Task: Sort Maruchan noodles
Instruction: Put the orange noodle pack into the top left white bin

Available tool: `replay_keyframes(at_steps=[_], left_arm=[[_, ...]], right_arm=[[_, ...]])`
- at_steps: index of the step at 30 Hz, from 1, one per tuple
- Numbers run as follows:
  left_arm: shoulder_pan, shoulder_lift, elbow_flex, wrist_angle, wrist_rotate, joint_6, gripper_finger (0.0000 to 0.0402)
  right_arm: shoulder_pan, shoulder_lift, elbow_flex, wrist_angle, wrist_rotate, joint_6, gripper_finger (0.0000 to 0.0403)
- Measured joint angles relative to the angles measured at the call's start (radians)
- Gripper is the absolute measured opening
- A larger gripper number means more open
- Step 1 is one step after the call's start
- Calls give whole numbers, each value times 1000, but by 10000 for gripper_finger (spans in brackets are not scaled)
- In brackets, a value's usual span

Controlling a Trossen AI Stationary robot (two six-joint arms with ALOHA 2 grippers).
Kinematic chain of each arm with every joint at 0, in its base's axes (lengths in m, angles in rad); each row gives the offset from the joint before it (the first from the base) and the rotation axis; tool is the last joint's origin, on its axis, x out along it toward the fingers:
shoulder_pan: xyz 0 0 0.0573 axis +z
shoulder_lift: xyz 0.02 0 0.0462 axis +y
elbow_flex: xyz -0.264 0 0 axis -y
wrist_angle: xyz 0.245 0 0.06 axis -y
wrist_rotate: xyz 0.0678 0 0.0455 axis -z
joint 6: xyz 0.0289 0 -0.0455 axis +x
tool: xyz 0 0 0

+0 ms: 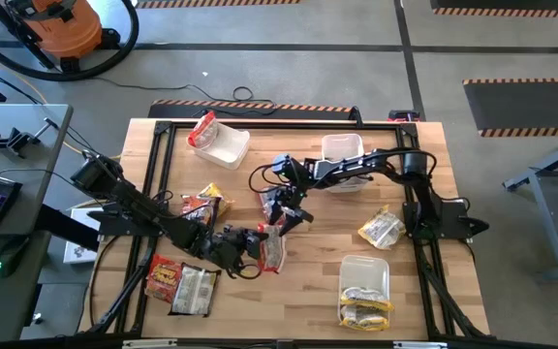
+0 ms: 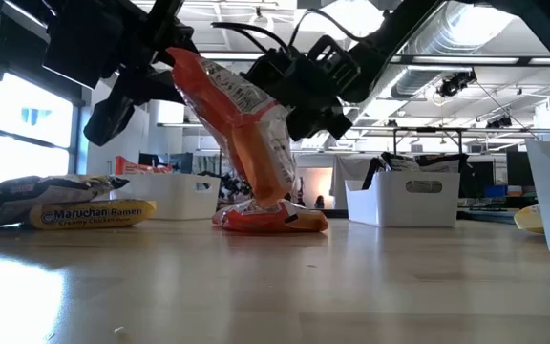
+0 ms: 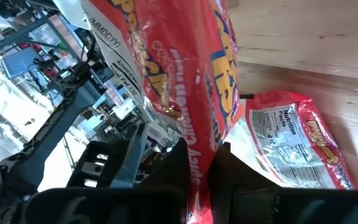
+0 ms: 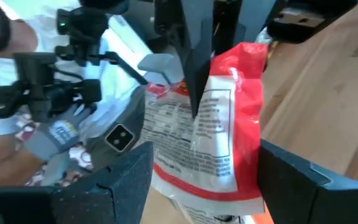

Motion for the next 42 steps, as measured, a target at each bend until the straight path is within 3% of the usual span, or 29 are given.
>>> replay_keyframes(at_steps=[5, 12, 16, 22, 25, 29, 36, 39, 42], left_arm=[[0, 0, 0, 21, -5, 0, 13], [4, 0, 1, 57, -4, -12, 16], [0, -5, 2, 53, -44, -110, 30], [-3, -51, 1, 31, -253, -391, 57], [-3, -113, 1, -21, -366, -622, 66], [-23, -222, 1, -202, -391, -1035, 72], [9, -415, 1, -524, -140, -1783, 55], [72, -500, 0, -562, 56, -2012, 38], [169, -589, 0, -574, 295, -2192, 22]], right_arm=[[4, 6, 2, 0, -26, -6, 216], [29, 6, 1, -6, -20, 2, 122], [32, 6, 1, -4, -16, 3, 78], [25, 6, -1, -12, -41, 3, 51], [27, 8, -3, -17, -40, 3, 43], [17, 6, -3, -13, -33, 3, 30], [-24, -65, -3, -53, 118, -38, 21], [-36, -126, -3, -85, 262, -78, 20], [-37, -178, -2, -107, 475, -112, 20]])
